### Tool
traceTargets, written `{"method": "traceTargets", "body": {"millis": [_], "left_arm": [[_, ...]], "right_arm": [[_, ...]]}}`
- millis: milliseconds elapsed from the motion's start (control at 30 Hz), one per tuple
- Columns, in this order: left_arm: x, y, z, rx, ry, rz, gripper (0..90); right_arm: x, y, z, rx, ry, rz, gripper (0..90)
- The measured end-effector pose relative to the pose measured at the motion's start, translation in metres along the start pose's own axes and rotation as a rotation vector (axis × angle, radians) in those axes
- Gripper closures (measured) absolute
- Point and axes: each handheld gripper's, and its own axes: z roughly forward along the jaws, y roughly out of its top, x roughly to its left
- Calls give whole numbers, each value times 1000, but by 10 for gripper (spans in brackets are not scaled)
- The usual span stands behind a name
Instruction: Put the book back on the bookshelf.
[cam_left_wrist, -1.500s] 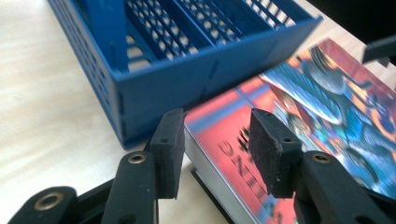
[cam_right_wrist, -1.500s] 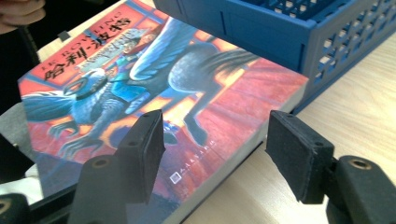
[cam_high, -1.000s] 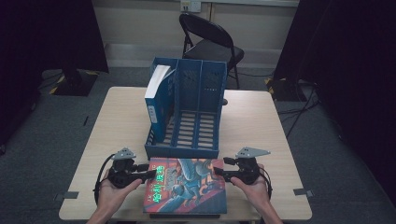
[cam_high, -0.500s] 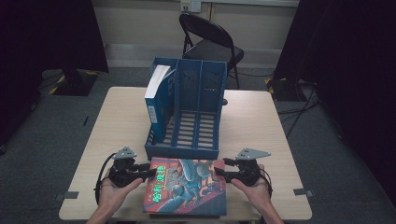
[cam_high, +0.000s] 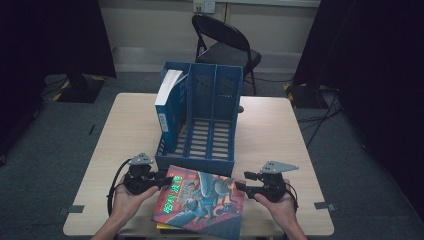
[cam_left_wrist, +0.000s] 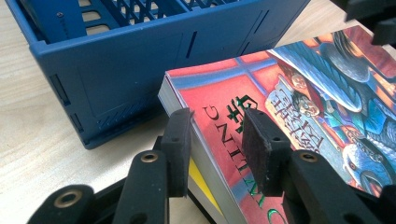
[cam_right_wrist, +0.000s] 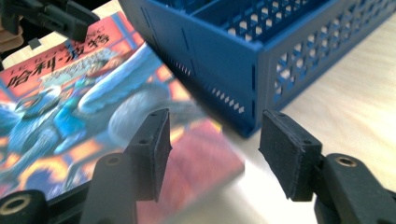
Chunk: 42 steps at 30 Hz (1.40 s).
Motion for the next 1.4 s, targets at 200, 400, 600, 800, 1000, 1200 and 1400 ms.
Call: {"method": "traceTargets", "body": {"millis": [200, 400, 600, 800, 1000, 1200, 1400], "left_arm": [[-2, 2, 4, -4, 1, 0, 639], [-6, 12, 14, 0, 12, 25, 653], [-11, 23, 28, 4, 22, 48, 665], [-12, 25, 35, -12, 15, 47, 677], [-11, 29, 39, -15, -4, 47, 688], [-19, 17, 13, 31, -1, 74, 633], [-26, -11, -9, 47, -8, 42, 588]], "right_arm": [[5, 3, 19, 24, 66, -27, 568], [10, -1, 11, 39, 55, -42, 618], [16, -10, -1, 51, 62, -52, 643], [19, -13, -7, 58, 59, -64, 648], [23, -15, -11, 67, 56, -74, 651], [24, 1, 1, 56, 99, -78, 602], [24, 21, 28, 96, 148, -102, 605]]}}
